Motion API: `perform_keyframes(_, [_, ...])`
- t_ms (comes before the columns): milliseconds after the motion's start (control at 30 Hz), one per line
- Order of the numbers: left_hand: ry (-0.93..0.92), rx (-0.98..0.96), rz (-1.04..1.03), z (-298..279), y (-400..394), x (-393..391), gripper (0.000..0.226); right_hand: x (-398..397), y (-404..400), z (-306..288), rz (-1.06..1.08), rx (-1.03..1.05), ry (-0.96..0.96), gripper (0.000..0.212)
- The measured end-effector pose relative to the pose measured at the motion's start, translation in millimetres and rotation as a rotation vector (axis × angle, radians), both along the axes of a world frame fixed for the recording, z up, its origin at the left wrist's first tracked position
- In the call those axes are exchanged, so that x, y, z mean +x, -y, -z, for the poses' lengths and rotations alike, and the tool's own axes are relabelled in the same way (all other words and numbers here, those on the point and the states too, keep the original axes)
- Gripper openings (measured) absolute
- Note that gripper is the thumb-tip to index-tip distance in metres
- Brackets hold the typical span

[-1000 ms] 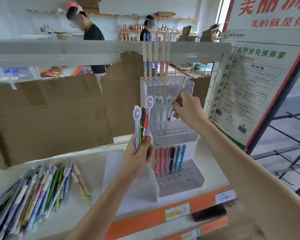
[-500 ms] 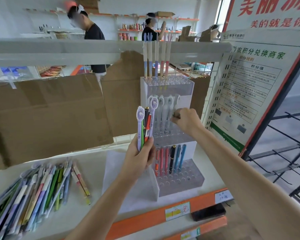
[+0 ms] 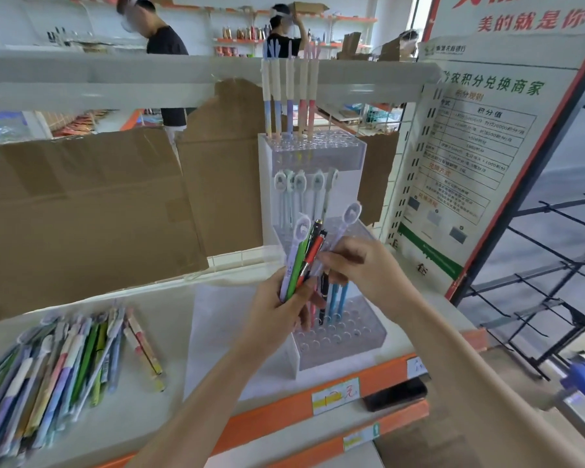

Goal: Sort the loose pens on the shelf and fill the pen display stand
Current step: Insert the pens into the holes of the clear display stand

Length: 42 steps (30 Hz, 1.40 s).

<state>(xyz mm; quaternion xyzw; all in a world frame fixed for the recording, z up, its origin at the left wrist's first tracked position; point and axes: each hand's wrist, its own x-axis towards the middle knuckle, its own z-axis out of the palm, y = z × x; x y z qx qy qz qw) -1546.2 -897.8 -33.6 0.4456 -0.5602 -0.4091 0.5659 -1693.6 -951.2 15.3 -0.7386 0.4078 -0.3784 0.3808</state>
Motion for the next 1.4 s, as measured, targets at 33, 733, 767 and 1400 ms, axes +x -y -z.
perform_keyframes(33, [0.010,0.001,-0.020,1,0,-1,0.011,-5,2,-2,0.033,0.012,0.068,0.014])
perform_keyframes(733, [-0.137,-0.012,-0.139,-11,-9,17,0.019,12,101,-18,0.258,-0.097,-0.474,0.028])
perform_keyframes(767, [-0.139,-0.012,-0.128,-11,-9,17,0.019,11,100,-18,0.259,-0.097,-0.478,0.022])
perform_keyframes(1400, [0.027,0.055,-0.106,12,-2,-2,0.019,-16,0,9,0.111,0.087,0.087,0.015])
